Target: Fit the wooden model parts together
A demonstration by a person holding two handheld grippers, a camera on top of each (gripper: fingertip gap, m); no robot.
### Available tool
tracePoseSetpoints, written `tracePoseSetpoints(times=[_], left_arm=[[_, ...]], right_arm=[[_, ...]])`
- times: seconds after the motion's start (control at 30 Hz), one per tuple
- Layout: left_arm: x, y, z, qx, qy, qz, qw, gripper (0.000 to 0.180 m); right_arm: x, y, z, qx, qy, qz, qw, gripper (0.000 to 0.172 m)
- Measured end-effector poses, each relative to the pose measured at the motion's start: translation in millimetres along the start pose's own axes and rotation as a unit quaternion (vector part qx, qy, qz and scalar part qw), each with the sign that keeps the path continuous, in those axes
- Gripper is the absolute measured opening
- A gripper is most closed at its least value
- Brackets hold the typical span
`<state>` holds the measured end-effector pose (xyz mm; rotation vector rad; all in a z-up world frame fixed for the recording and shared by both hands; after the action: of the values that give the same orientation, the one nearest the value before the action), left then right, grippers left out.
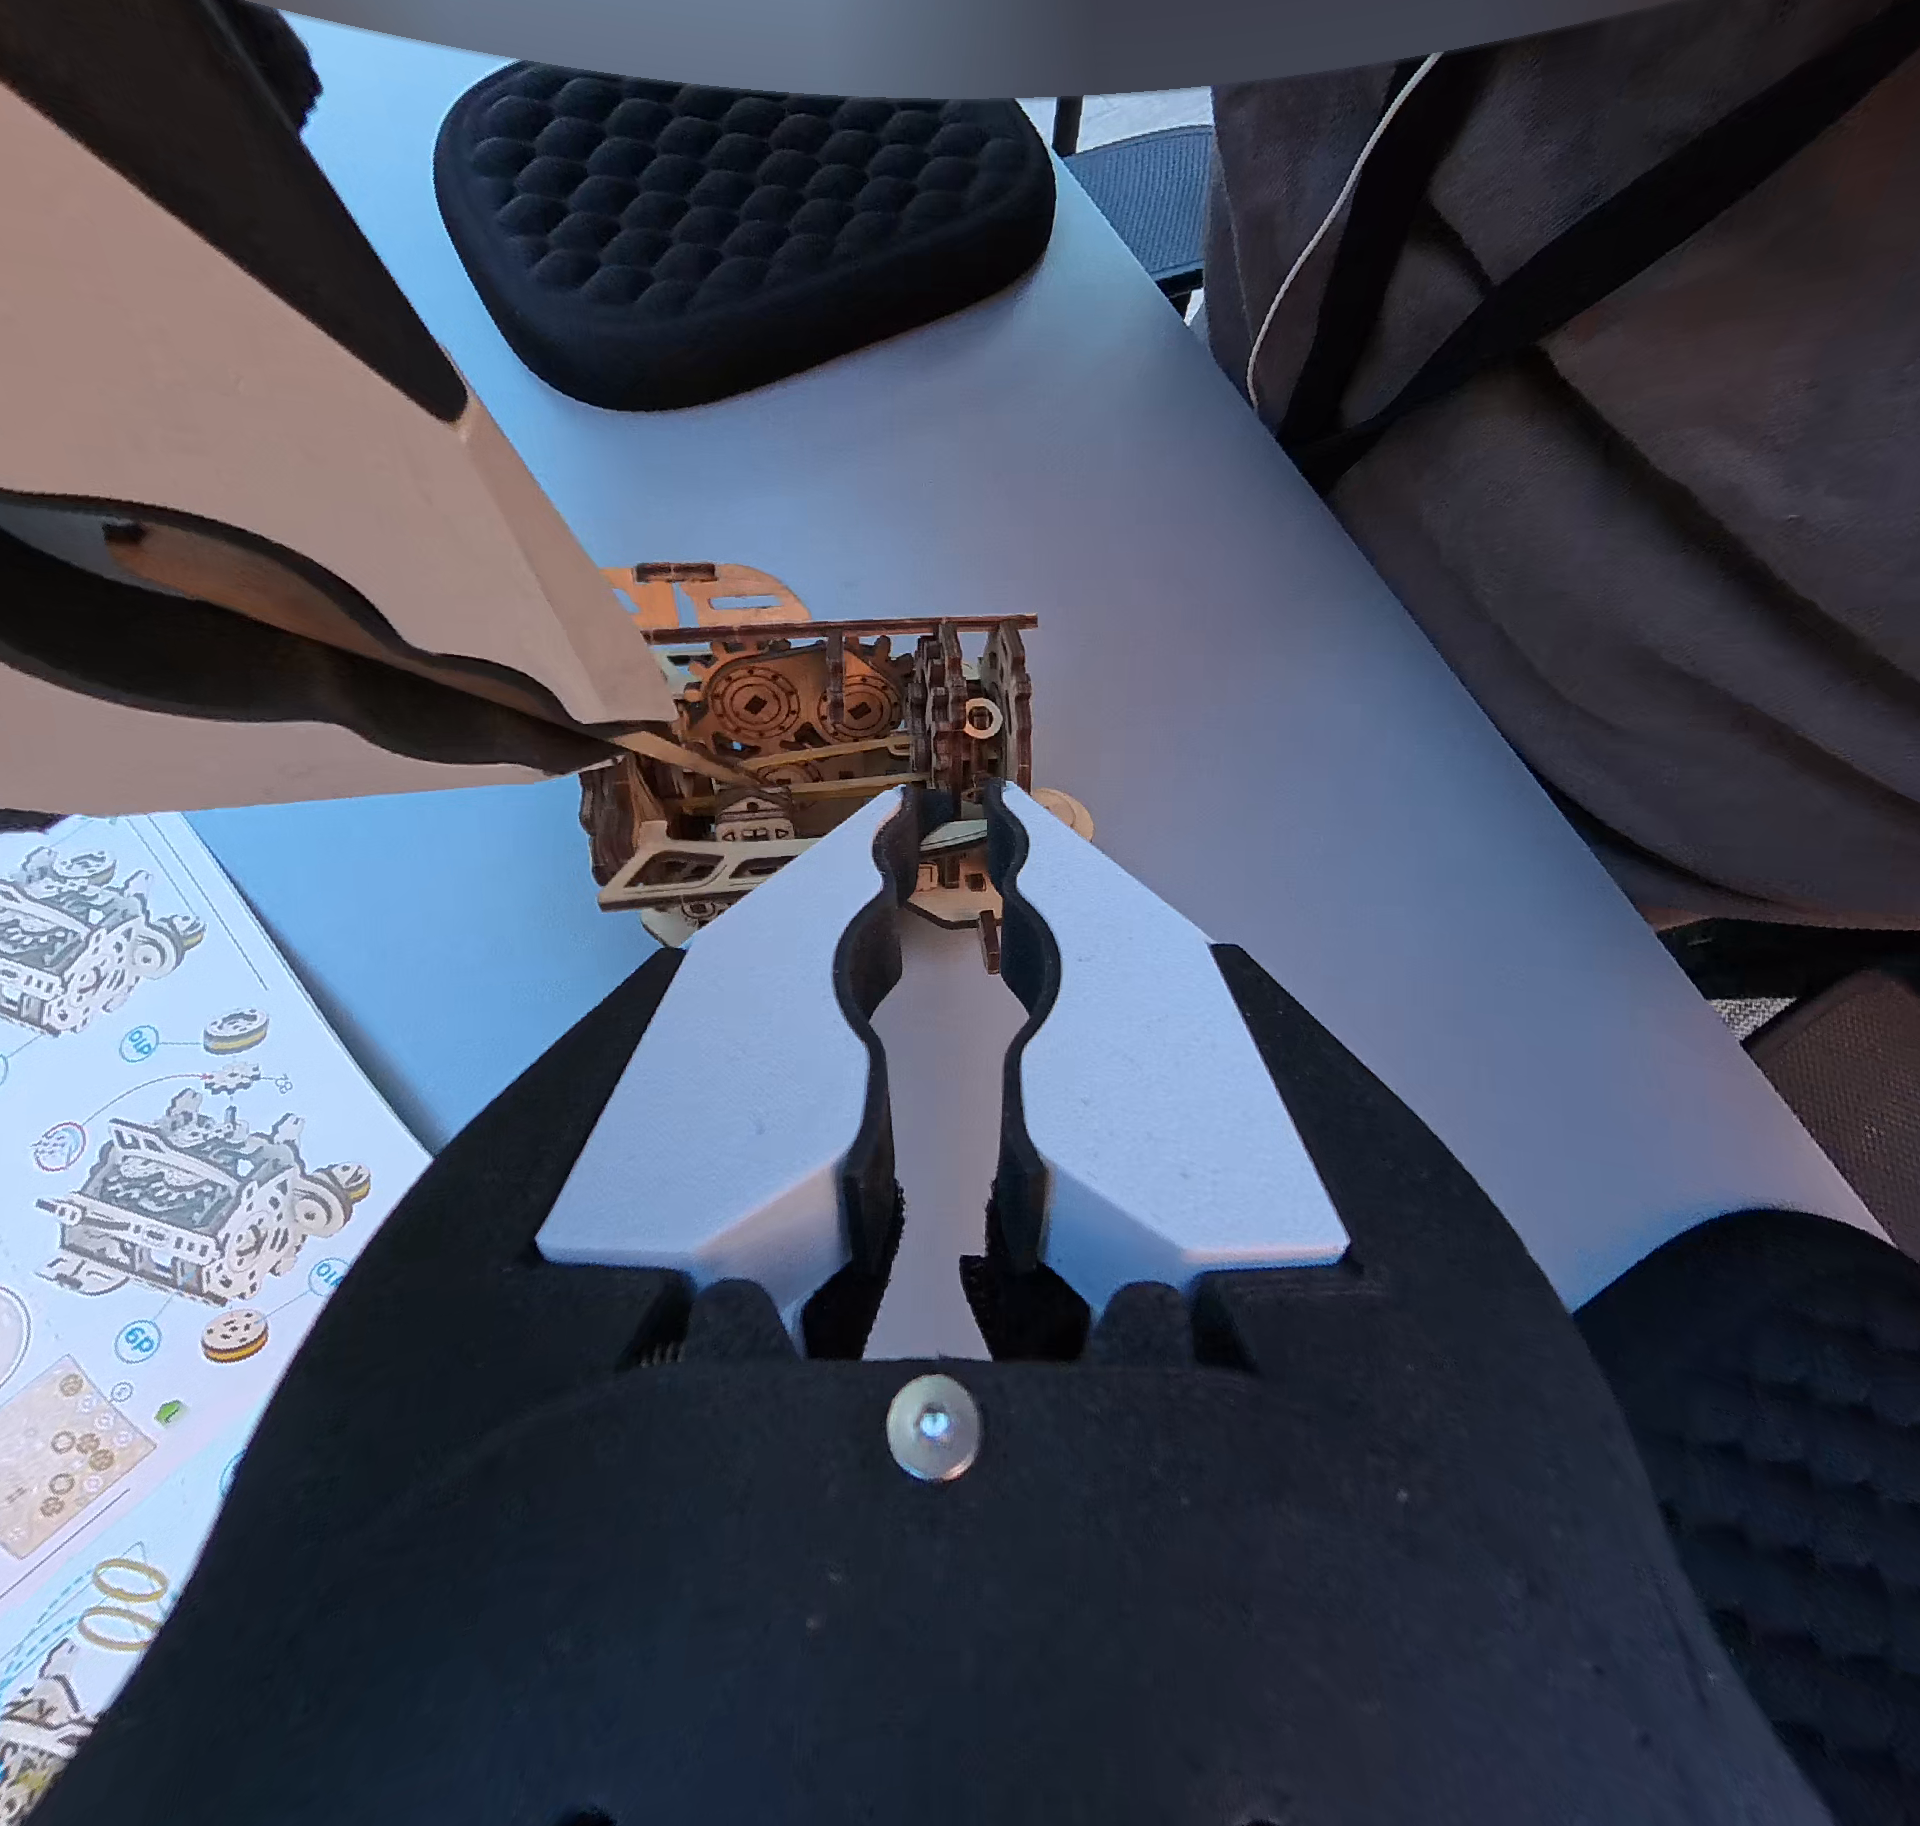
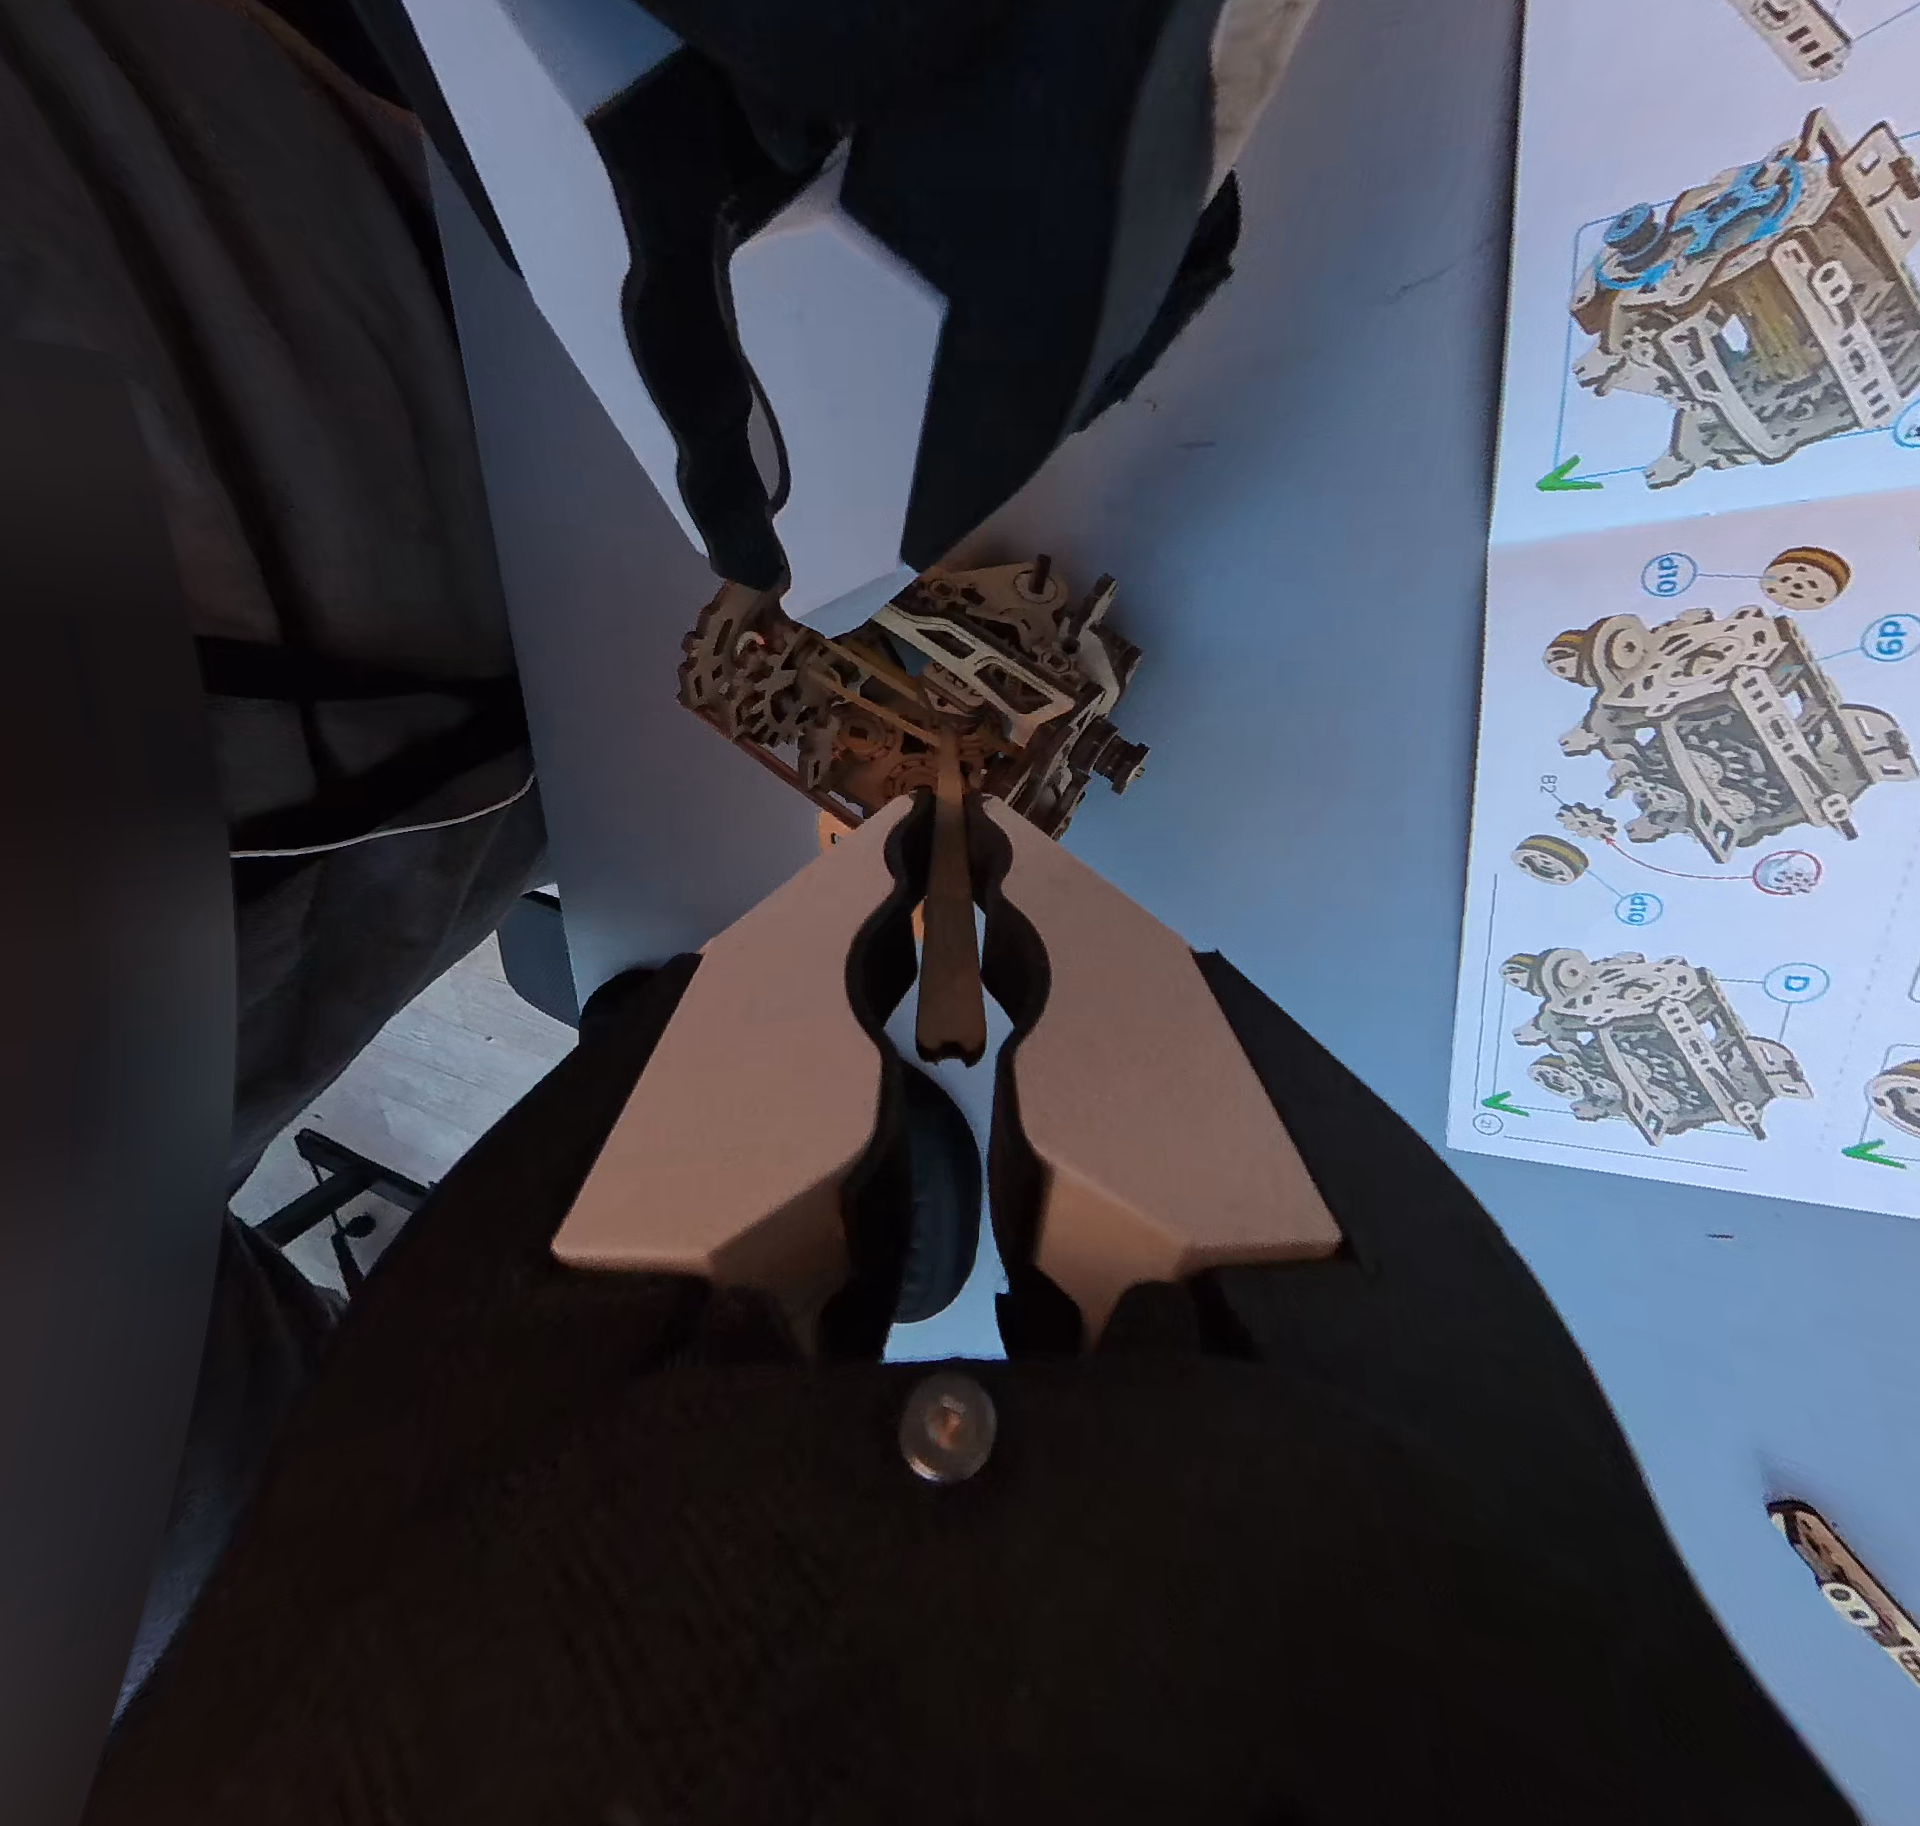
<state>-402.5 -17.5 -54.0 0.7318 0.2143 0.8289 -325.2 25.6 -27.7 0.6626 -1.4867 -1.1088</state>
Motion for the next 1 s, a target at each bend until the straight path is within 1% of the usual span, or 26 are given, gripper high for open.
tracePoseSetpoints(times=[0.27,0.5,0.67,0.83,0.9,1.0], left_arm=[[1.9,-2.2,3.7,0.018,-0.027,-0.008,0.999,0.011],[9.3,-4.3,6.6,0.044,-0.023,-0.068,0.996,0.011],[13.0,-6.4,9.4,0.067,-0.03,-0.098,0.993,0.012],[15.5,-8.7,14.4,0.104,-0.042,-0.124,0.986,0.012],[16.2,-8.2,15.2,0.11,-0.043,-0.127,0.985,0.012],[17.0,-3.6,15.4,0.099,-0.045,-0.108,0.988,0.01]], right_arm=[[1.5,-3.0,-2.3,-0.003,-0.002,0.0,1.0,0.003],[0.7,-2.6,-1.9,-0.007,0.002,0.006,1.0,0.003],[0.1,-1.6,-0.8,-0.015,0.002,0.006,1.0,0.003],[-2.4,-0.7,-1.8,-0.024,-0.003,0.022,0.999,0.003],[-3.1,-0.8,-2.7,-0.028,-0.005,0.025,0.999,0.002],[-3.6,-1.0,-4.2,-0.033,-0.003,0.022,0.999,0.003]])
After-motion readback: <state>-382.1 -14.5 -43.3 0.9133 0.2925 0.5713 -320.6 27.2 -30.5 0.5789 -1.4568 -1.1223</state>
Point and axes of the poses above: each gripper's, where its closed fingertips meet, y back along the fingers, z out of its top, x = y × z across the jaws, the point moved 7 cm from there along y, back along the fingers, and after that the axes turned 14 degrees about -y, right-handed, at the moved point
